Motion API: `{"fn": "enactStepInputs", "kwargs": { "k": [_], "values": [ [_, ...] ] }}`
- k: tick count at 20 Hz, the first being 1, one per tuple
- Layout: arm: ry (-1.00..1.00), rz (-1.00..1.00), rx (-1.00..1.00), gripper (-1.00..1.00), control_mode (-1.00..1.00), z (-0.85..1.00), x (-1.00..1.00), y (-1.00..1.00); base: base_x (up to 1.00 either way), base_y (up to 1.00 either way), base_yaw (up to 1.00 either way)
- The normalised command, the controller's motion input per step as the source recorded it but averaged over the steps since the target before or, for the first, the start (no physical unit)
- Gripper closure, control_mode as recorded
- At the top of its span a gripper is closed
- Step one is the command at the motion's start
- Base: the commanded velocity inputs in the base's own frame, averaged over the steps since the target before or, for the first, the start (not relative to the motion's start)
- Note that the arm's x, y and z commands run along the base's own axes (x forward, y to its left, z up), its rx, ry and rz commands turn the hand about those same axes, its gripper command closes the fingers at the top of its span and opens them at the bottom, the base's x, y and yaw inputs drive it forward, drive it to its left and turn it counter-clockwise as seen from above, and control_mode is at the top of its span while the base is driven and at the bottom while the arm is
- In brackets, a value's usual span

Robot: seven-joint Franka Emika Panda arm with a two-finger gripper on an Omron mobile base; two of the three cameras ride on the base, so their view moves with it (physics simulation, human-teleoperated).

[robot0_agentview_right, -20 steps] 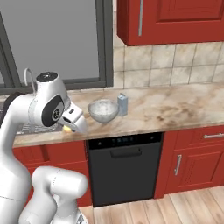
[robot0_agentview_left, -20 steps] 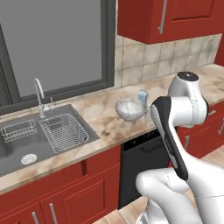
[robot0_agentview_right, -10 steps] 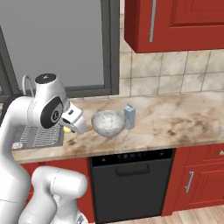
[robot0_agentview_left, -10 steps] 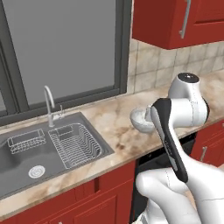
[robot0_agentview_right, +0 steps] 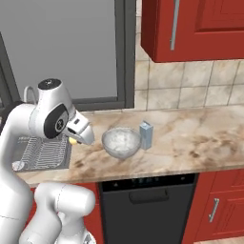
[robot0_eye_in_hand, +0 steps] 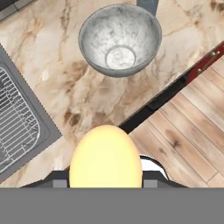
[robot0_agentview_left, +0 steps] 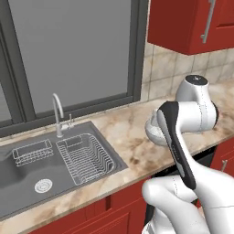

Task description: Gather the eggs and milk located in the vicinity of the sink area and place them right next to the bowl.

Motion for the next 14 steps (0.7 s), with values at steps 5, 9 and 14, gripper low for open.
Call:
{"fn": "enactStepInputs", "kwargs": {
  "k": [5, 9, 14],
  "values": [
    [0.00, 0.00, 0.00, 1.00, 1.00, 0.00, 0.00, 0.00, 0.82, -0.05, 0.13],
    [0.00, 0.00, 0.00, 1.00, 1.00, 0.00, 0.00, 0.00, 0.23, -0.02, 0.09],
    [0.00, 0.00, 0.00, 1.00, 1.00, 0.00, 0.00, 0.00, 0.00, 0.00, 0.00]
  ]
}}
